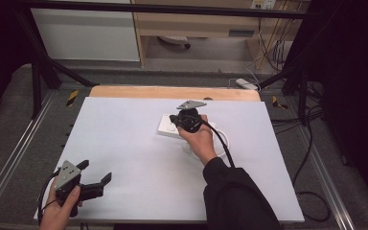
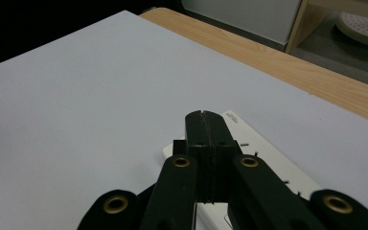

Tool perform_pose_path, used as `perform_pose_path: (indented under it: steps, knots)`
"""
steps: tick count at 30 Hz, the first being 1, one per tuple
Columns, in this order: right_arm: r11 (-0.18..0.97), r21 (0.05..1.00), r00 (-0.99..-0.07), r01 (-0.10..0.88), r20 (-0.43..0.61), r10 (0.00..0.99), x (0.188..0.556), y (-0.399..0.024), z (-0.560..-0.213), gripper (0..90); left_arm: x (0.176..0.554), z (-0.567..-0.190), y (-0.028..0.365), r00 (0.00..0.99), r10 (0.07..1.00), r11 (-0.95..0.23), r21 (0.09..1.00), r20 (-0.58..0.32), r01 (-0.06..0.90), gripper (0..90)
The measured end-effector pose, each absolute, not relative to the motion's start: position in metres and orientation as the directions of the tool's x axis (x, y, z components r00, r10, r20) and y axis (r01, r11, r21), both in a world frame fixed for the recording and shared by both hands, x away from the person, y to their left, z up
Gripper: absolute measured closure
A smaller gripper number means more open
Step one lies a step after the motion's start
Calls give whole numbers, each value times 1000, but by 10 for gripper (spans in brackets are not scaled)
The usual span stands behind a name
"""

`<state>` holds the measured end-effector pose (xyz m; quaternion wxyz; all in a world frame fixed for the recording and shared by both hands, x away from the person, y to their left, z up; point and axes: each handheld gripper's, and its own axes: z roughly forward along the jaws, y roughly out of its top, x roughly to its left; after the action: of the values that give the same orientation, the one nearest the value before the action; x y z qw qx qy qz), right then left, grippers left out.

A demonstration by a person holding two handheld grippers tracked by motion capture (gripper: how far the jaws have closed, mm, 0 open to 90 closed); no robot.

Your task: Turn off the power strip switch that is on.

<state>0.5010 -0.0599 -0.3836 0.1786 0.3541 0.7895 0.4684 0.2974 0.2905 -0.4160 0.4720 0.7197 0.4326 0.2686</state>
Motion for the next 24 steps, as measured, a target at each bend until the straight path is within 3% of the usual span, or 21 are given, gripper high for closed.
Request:
perform_pose_path:
  steps: [24]
  knots:
    - [199,908,-643,368,94,760,472,-118,-371,900,297,-417,291,479,877,-179,910,-25,374,51]
